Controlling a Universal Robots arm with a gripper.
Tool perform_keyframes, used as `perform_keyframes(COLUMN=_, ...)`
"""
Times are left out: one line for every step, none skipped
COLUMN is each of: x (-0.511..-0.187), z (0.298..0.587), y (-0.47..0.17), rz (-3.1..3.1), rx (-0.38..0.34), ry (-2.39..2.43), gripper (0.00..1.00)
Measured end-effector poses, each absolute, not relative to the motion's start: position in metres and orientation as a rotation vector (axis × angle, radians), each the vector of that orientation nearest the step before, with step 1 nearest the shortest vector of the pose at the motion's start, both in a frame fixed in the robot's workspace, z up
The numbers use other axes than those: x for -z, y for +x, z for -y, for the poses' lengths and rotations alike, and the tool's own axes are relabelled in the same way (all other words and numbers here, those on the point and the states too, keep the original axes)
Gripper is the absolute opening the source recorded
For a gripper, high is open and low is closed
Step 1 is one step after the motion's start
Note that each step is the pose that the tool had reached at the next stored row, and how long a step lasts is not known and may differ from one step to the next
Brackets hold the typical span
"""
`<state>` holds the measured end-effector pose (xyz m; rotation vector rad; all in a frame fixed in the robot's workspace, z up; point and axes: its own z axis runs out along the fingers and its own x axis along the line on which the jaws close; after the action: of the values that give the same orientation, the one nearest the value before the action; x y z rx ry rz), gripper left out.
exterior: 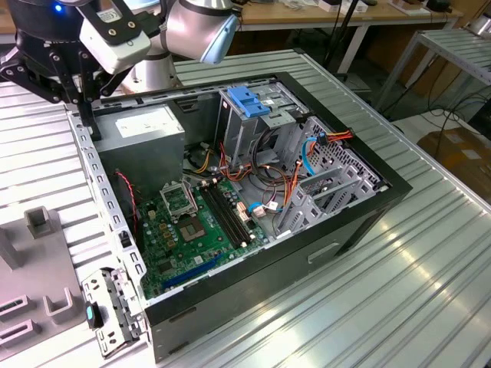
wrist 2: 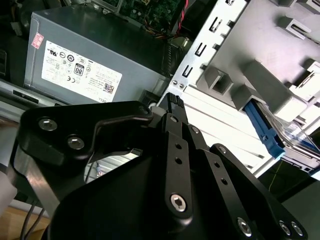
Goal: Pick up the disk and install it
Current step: 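Reach for the disk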
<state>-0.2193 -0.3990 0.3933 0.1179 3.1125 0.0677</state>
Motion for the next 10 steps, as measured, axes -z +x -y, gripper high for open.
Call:
perform_keyframes(x=-0.3933, z=0.3989, y=-0.2200, rz=-3.113, rx=-0.068, ry=0.118, gripper=0.11)
perform_keyframes(x=-0.3933, z=0.3989, y=-0.2203, rz=-3.112, rx=-0.068, ry=0.118, gripper=0.11)
perform_keyframes(x=-0.3933, z=0.3989, y=-0.2208, rz=-3.112, rx=-0.068, ry=0.118, gripper=0.11)
perform_keyframes(x=-0.3933, z=0.3989, y=-0.2213, rz=-3.112, rx=-0.068, ry=0.118, gripper=0.11)
perform_keyframes(x=-0.3933, z=0.3989, y=-0.2217, rz=-3.112, rx=-0.068, ry=0.118, gripper=0.11)
perform_keyframes(x=-0.3933, z=0.3989, y=-0.2223, rz=-3.113, rx=-0.068, ry=0.118, gripper=0.11)
perform_keyframes(x=-0.3933, z=0.3989, y=-0.2229, rz=-3.112, rx=-0.068, ry=0.118, gripper=0.11)
perform_keyframes(x=-0.3933, z=0.3989, y=-0.2235, rz=-3.112, rx=-0.068, ry=0.118, gripper=0.11)
perform_keyframes(x=-0.3933, z=0.3989, y=-0.2243, rz=-3.113, rx=-0.068, ry=0.118, gripper=0.11)
perform_keyframes(x=-0.3933, z=0.3989, y=-0.2250, rz=-3.112, rx=-0.068, ry=0.118, gripper=0.11)
